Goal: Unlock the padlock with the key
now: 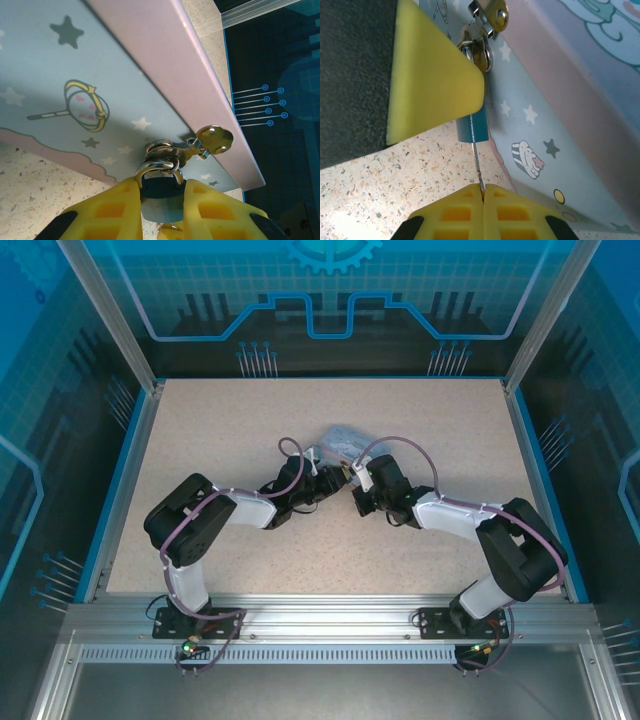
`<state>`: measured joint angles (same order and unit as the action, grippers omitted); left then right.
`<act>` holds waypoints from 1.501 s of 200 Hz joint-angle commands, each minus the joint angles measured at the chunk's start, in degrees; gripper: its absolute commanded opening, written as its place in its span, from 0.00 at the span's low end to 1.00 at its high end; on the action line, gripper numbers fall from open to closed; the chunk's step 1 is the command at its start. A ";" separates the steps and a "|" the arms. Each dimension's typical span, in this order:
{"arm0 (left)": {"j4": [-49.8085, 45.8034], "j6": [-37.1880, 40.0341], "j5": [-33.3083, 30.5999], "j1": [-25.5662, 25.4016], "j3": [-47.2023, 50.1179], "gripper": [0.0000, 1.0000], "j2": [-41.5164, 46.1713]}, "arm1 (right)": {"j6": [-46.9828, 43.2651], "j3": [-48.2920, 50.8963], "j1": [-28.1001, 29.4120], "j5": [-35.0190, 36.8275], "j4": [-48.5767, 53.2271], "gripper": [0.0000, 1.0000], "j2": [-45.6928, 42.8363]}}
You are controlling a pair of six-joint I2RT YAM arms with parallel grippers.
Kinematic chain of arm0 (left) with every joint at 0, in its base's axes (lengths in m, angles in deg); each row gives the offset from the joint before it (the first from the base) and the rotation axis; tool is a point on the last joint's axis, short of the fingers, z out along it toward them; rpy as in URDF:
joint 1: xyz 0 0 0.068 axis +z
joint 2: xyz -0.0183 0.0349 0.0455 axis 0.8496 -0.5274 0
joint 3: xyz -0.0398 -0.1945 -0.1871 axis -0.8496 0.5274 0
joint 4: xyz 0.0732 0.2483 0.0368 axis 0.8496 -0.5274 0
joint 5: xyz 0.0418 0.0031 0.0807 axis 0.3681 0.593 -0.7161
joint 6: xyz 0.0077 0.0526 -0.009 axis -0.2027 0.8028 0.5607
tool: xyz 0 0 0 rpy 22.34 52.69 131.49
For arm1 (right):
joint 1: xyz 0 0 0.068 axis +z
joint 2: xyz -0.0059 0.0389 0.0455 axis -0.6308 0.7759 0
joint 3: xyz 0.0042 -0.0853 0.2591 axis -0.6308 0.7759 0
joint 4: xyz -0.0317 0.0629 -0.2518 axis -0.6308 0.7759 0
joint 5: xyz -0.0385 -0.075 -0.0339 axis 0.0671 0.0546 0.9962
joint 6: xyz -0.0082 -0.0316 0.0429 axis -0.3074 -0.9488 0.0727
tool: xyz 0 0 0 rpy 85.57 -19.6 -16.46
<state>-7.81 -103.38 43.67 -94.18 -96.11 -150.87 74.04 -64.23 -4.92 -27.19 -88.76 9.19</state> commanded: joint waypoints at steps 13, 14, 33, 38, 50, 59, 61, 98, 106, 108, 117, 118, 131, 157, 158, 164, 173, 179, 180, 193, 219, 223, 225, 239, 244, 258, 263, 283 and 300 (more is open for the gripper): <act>2.21 0.04 1.15 -0.61 -0.39 0.21 -0.36 | 0.29 -2.86 0.92 0.23 -2.47 0.00 0.52; 2.16 0.04 1.15 -0.58 -0.38 0.21 -0.35 | 0.29 -2.93 0.94 0.23 -2.47 0.00 0.52; 2.19 0.04 1.15 -0.61 -0.44 0.21 -0.54 | -0.07 -3.36 0.89 0.71 -1.78 0.00 0.35; 2.14 0.04 1.15 -0.59 -0.48 0.21 -0.61 | -0.08 -3.37 0.87 0.74 -1.69 0.00 0.26; 2.21 -0.11 1.15 -0.61 -0.44 0.20 -0.75 | -0.24 -3.28 0.87 0.90 -1.60 0.00 0.02; 2.19 -0.09 1.15 -0.64 -0.44 0.21 -0.77 | -0.15 -3.15 0.80 0.88 -1.59 0.00 -0.30; 2.14 -0.06 1.15 -0.64 -0.43 0.20 -0.72 | -0.22 -3.13 0.81 0.84 -1.59 0.00 -0.43; 2.22 -0.20 1.26 -0.62 -0.53 0.20 -0.98 | -0.09 -2.69 0.79 0.52 -2.03 0.00 -1.41; 2.25 -0.20 1.24 -0.56 -0.53 0.20 -0.97 | -0.22 -2.75 0.79 0.50 -1.90 0.00 -1.50; 2.24 -0.15 1.24 -0.62 -0.54 0.21 -1.01 | -0.26 -2.88 0.79 0.61 -1.93 0.00 -1.57; 2.26 -0.18 1.24 -0.61 -0.46 0.20 -0.97 | -0.35 -2.88 0.83 0.84 -1.69 0.00 -1.65; 2.28 -0.16 1.24 -0.62 -0.46 0.21 -1.01 | -0.34 -2.86 0.76 0.80 -1.68 0.00 -1.66; 2.27 -0.25 1.24 -0.57 -0.43 0.21 -0.99 | -0.47 -2.77 0.79 1.14 -1.44 0.00 -1.83; 2.22 -0.21 1.15 -0.60 -0.36 0.21 -0.90 | -0.58 -2.66 0.71 1.42 -0.94 0.00 -2.03; 2.22 -0.17 1.15 -0.58 -0.36 0.20 -0.89 | -0.59 -2.66 0.70 1.44 -0.91 0.00 -2.03; 2.27 -0.17 1.14 -0.55 -0.29 0.21 -0.90 | -0.68 -2.58 0.74 1.42 -0.76 0.00 -2.02; 2.30 -0.15 1.16 -0.58 -0.34 0.21 -0.96 | -0.62 -2.57 0.70 1.62 -0.54 0.00 -1.96; 2.25 -0.22 1.19 -0.55 -0.40 0.21 -0.97 | -0.63 -2.57 0.69 1.64 -0.38 0.00 -1.94; 2.23 -0.22 1.17 -0.60 -0.42 0.21 -1.01 | -0.66 -2.57 0.70 1.60 -0.37 0.00 -1.94; 2.26 -0.21 1.12 -0.62 -0.43 0.21 -0.93 | -0.64 -2.43 0.70 1.59 0.12 0.00 -1.90; 2.21 -0.30 1.06 -0.58 -0.40 0.21 -0.90 | -0.36 -1.50 0.70 1.58 0.39 0.00 -2.01; 2.29 -0.27 1.02 -0.58 -0.44 0.21 -0.92 | -0.30 -1.24 0.71 1.59 0.27 0.00 -2.03; 2.23 -0.24 0.98 -0.62 -0.40 0.20 -0.89 | -0.32 -1.18 0.70 1.63 0.28 0.00 -2.07; 2.27 -0.23 0.97 -0.56 -0.44 0.21 -0.90 | -0.11 -0.57 0.78 1.61 0.25 0.00 -2.28; 2.24 -0.24 0.97 -0.61 -0.52 0.21 -0.95 | -0.11 -0.40 0.79 1.64 0.35 0.00 -2.29; 2.20 -0.29 0.89 -0.60 -0.50 0.20 -0.97 | 0.10 0.21 0.79 1.82 0.36 0.00 -2.63; 2.19 -0.31 0.88 -0.57 -0.47 0.20 -1.01 | 0.20 0.45 0.79 1.85 0.23 0.00 -2.85; 2.15 -0.32 0.88 -0.62 -0.53 0.21 -1.14 | 0.46 1.21 0.76 2.01 -0.13 0.00 -3.38; 2.25 -0.51 0.88 -0.61 -0.55 0.21 -1.16 | 0.66 1.31 0.86 1.86 -0.15 0.00 -3.44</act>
<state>-7.36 -103.40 43.17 -94.29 -96.11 -151.22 74.04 -63.82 -4.92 -25.72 -87.75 7.18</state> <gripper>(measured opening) 0.208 0.050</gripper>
